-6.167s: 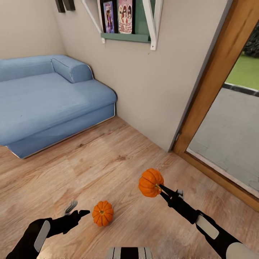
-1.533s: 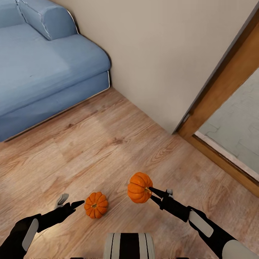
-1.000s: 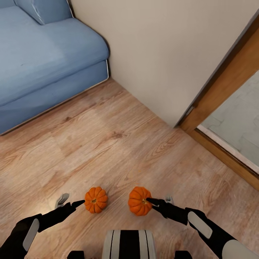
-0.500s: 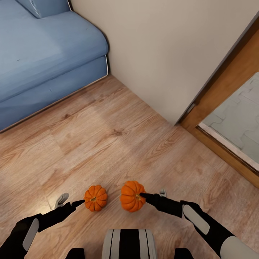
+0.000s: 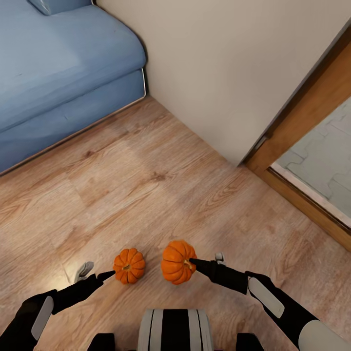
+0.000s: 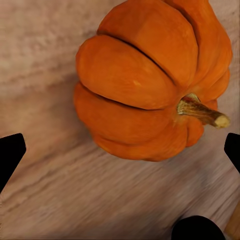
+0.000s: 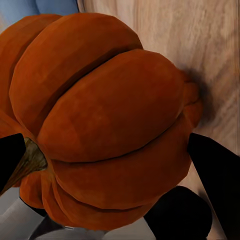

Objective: Place each of the two pumpkins and all three candles from the living room inside a cabinet in the living room (use any cabinet), then make sure every cabinet is closed, and position the cauldron so it is next to a table in the living room.

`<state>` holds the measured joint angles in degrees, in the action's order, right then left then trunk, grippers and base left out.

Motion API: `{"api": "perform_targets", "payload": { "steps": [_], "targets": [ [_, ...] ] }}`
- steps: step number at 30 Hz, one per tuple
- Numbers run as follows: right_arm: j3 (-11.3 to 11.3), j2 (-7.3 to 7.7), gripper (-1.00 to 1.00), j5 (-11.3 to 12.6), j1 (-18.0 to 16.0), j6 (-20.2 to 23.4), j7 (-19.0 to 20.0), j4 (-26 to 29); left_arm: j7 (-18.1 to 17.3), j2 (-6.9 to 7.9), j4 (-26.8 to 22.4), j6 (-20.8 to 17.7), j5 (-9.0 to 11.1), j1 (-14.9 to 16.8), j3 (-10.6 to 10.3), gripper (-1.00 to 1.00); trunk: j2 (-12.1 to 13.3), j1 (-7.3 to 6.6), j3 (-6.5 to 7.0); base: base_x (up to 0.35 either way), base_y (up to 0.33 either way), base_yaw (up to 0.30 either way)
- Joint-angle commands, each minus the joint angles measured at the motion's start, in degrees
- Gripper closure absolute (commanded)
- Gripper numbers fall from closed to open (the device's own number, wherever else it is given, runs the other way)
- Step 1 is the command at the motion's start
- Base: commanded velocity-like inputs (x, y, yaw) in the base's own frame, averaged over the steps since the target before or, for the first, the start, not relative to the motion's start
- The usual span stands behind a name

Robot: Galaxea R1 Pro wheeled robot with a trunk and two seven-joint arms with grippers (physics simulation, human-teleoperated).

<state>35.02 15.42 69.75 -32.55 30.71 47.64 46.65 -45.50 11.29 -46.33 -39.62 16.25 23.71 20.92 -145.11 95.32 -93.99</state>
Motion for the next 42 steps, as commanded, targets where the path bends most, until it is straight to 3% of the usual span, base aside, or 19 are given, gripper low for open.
{"api": "perform_targets", "payload": {
  "steps": [1, 15, 42],
  "targets": [
    [0.2, 0.05, 1.00, 0.7, 0.0, 0.5, 0.0, 0.0, -0.1, 0.01, 0.0, -0.3, 0.2, 0.0, 0.1, -1.00, 0.0, 0.01, -0.26, 0.000, 0.000, 0.000],
    [0.3, -0.03, 1.00, 0.7, 0.0, 0.5, -0.3, 0.0, 0.0, -0.18, 0.0, 0.0, 0.2, 0.0, 0.1, -1.00, -0.1, 0.25, -2.25, 0.000, 0.000, 0.000],
    [0.5, -0.01, 1.00, 0.7, 0.0, 0.5, -0.4, 0.0, -0.1, 0.27, -0.1, 0.1, 0.3, 0.0, 0.1, -1.00, -0.1, 0.25, -2.25, 0.009, -0.054, 0.000]
  ]
}}
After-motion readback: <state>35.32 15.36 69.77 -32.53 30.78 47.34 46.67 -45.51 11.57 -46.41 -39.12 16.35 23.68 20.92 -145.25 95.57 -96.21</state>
